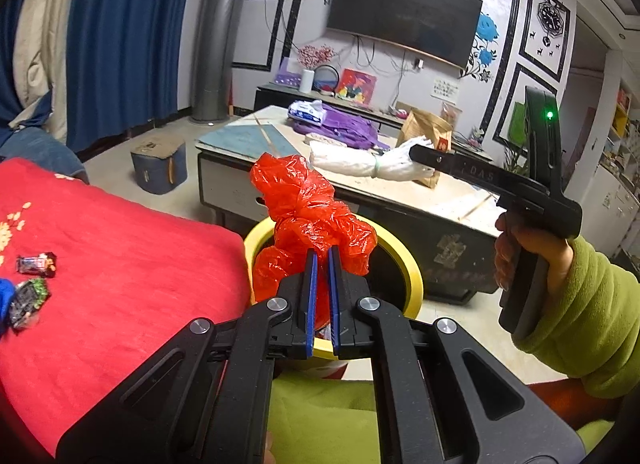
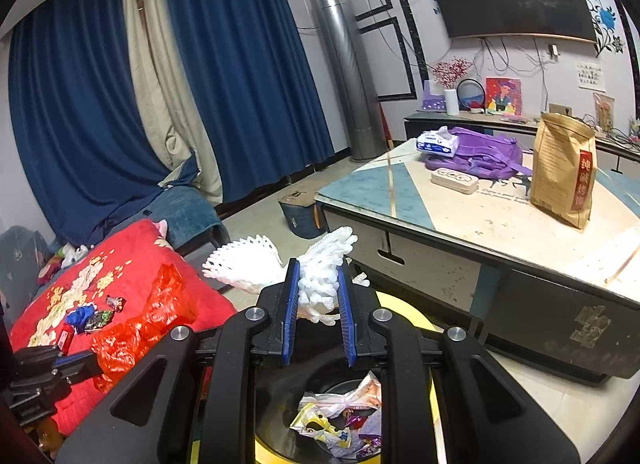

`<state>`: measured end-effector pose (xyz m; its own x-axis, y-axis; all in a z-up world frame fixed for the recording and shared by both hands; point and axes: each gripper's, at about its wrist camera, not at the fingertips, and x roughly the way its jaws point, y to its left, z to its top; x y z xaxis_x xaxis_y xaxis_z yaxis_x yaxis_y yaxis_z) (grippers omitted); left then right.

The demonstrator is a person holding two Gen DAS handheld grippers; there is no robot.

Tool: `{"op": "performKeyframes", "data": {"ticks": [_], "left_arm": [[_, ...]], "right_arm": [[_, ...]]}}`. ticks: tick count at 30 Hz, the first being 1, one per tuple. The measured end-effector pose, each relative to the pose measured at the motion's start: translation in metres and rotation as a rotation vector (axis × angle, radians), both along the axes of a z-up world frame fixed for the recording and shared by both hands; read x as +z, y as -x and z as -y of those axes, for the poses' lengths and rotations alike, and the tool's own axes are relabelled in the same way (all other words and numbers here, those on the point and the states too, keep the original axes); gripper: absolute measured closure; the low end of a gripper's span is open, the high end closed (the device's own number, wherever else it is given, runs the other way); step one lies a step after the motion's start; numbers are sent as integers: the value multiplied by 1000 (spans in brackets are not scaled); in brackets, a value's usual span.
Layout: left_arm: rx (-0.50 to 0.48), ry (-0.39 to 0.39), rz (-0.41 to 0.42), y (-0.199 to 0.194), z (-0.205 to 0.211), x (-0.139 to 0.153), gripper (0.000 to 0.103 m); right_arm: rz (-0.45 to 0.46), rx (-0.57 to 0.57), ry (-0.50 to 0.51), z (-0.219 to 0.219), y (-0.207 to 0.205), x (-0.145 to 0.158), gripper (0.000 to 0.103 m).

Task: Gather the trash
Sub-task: 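Carry the red bag and white foam net over the trash bin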

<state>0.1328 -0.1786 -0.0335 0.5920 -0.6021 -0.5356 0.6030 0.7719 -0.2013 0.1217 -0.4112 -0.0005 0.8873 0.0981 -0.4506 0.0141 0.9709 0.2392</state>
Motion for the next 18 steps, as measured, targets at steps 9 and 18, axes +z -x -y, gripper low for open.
{"op": "performKeyframes", "data": {"ticks": [9, 18], "left_arm": [[-42, -26, -51, -8, 17, -18, 101], [-72, -59, -94, -14, 35, -37, 101]], "right_arm": [[-39, -22, 13, 4, -1, -12, 85], [-86, -4, 40, -1, -10, -30, 85]]}}
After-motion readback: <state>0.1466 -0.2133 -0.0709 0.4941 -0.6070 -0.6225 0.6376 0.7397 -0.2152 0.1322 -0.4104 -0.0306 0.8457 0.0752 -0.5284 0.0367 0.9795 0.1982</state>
